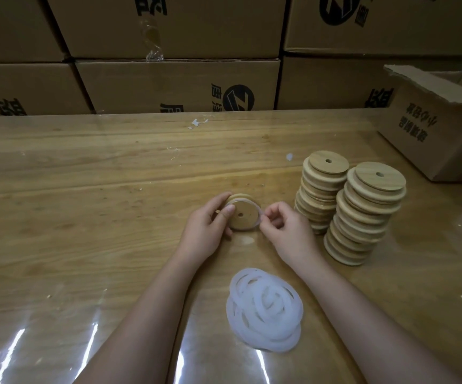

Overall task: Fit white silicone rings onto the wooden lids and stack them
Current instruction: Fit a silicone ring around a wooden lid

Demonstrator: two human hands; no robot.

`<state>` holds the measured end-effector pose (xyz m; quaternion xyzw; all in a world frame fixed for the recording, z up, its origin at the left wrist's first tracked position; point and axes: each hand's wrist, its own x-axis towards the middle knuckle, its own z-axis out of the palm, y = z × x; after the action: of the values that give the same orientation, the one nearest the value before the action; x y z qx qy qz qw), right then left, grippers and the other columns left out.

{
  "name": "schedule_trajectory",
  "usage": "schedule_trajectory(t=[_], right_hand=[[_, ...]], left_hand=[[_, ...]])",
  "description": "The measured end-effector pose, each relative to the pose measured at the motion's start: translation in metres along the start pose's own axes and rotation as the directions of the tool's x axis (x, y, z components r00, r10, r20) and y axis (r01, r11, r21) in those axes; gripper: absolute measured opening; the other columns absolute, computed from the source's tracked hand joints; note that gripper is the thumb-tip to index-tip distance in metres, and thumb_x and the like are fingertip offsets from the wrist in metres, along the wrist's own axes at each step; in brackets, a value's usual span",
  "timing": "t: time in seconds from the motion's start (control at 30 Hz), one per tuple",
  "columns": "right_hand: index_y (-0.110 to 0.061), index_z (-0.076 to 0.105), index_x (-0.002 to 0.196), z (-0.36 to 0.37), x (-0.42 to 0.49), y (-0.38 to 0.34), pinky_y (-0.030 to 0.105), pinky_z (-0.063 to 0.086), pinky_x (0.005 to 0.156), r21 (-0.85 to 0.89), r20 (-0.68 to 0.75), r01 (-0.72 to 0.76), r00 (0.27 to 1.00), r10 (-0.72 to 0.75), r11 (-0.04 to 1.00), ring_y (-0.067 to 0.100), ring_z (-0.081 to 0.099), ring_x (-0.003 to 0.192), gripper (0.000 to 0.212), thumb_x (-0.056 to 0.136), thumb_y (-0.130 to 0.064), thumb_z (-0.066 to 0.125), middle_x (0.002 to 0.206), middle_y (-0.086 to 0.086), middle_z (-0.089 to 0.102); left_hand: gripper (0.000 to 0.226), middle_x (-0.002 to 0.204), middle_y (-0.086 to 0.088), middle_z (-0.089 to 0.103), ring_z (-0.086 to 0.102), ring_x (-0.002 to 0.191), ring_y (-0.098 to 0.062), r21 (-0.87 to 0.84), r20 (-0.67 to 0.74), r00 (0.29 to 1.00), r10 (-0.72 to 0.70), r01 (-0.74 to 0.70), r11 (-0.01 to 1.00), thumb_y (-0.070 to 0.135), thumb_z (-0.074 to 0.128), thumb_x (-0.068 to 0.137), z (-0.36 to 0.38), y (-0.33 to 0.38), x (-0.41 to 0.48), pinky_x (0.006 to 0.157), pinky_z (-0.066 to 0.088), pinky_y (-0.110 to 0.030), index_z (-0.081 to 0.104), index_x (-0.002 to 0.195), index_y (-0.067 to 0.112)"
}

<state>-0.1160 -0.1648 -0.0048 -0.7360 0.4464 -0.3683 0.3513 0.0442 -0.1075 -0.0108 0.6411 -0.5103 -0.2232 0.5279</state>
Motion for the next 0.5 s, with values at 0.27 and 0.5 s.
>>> schedule_trajectory(t=[0.27,0.5], right_hand=[[-0.021,0.062,0.079,-0.0001,0.0002,0.0003,0.036,0.051,0.067,0.119,0.068,-0.029,0.997,0.021,0.992,0.016,0.06,0.066,0.008,0.087,-0.02,0.062,0.072,0.004,0.068],[-0.029,0.061,0.077,-0.0017,-0.001,-0.0022,0.019,0.048,0.056,0.18,0.071,-0.018,0.997,0.005,0.984,0.003,0.059,0.06,0.018,0.088,-0.015,0.061,0.066,-0.006,0.063]], left_hand=[[0.03,0.07,0.013,0.062,0.06,0.055,-0.004,-0.097,0.002,1.0,-0.02,0.02,0.995,0.014,0.055,0.093,-0.0015,0.0025,-0.0003,0.049,0.044,-0.015,0.054,0.106,0.041],[0.027,0.068,0.01,0.062,0.057,0.052,0.0,-0.072,0.031,0.999,-0.015,0.017,0.997,0.016,0.054,0.093,-0.0021,0.0017,-0.0011,0.053,0.043,-0.013,0.056,0.116,0.031]])
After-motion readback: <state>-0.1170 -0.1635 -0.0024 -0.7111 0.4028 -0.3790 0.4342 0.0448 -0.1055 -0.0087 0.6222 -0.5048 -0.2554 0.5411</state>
